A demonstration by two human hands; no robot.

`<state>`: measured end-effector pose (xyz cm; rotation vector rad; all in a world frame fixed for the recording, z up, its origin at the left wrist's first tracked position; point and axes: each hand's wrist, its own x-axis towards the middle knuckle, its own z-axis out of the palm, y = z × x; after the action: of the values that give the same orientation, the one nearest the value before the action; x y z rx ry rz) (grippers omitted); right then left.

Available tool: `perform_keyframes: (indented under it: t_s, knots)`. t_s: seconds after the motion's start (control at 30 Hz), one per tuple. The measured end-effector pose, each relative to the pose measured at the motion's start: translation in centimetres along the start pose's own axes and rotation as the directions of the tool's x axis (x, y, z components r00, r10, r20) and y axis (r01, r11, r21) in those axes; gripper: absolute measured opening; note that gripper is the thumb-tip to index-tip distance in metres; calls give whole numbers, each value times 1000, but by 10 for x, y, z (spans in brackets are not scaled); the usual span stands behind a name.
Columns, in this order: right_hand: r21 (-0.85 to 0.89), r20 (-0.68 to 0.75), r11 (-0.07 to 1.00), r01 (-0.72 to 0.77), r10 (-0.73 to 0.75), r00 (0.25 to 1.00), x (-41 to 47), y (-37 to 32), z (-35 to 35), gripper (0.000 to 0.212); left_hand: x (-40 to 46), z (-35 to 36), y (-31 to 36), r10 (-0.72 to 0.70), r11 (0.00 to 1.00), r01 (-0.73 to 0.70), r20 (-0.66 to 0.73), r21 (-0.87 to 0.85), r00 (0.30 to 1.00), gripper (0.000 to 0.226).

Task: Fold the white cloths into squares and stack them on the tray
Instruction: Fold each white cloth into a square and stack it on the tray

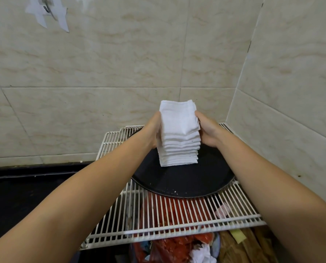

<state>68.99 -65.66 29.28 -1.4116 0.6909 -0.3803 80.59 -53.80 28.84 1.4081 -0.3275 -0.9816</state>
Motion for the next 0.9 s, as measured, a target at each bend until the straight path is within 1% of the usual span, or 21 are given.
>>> perform_keyframes:
  t_s: [0.07, 0.13, 0.2, 0.27, 0.33, 0.37, 0.43, 0.5, 0.53, 0.57, 0.63, 0.7, 0.77, 0.83, 0.9]
  knots:
    - [-17, 33, 1000, 21, -21, 999, -3, -3, -1, 49, 4, -6, 6, 69, 998, -70, -52, -9, 996, 46]
    - [-68, 16, 997, 43, -42, 999, -12, -6, 2, 54, 14, -16, 14, 101, 995, -100, -49, 8, 994, 62]
    - [-116, -78, 991, 61, -71, 994, -19, -7, 3, 55, 22, -24, 21, 106, 993, -105, -16, 45, 994, 72]
    - [-95, -219, 991, 91, -110, 970, -27, -5, 4, 56, 31, -31, 21, 84, 993, -88, 41, 82, 996, 79]
    - [-43, -375, 989, 140, -146, 915, -37, 3, 9, 54, 42, -37, 15, 51, 991, -64, 118, 113, 992, 81]
    - [9, -444, 989, 145, -126, 887, -39, 14, 12, 53, 47, -40, 11, 31, 990, -53, 164, 131, 986, 80]
    - [145, -535, 981, 131, -33, 844, -40, 41, 25, 56, 54, -42, 3, -17, 985, -29, 261, 172, 965, 76]
    - [223, -603, 969, 105, 52, 796, -39, 66, 44, 67, 62, -45, -1, -66, 984, 2, 352, 179, 934, 76]
    - [225, -625, 968, 110, 57, 778, -37, 75, 53, 71, 66, -46, -1, -78, 986, 12, 394, 167, 916, 78]
    - [219, -645, 968, 124, 48, 762, -36, 80, 62, 71, 70, -47, -1, -96, 986, 26, 440, 165, 893, 81]
    - [188, -693, 965, 183, -2, 721, -34, 81, 79, 60, 78, -46, -1, -110, 983, 19, 502, 183, 858, 85]
    - [140, -733, 968, 209, -41, 679, -31, 77, 93, 57, 78, -43, 0, -83, 978, -31, 522, 206, 849, 80]
    - [90, -785, 978, 187, -46, 618, -25, 71, 100, 56, 79, -41, -1, -44, 975, -85, 556, 205, 830, 73]
    - [63, -828, 982, 178, -48, 558, -21, 66, 106, 55, 76, -43, -1, -26, 978, -102, 587, 184, 809, 74]
    - [69, -855, 979, 192, -41, 517, -17, 63, 108, 54, 78, -47, -4, -26, 977, -119, 648, 179, 761, 74]
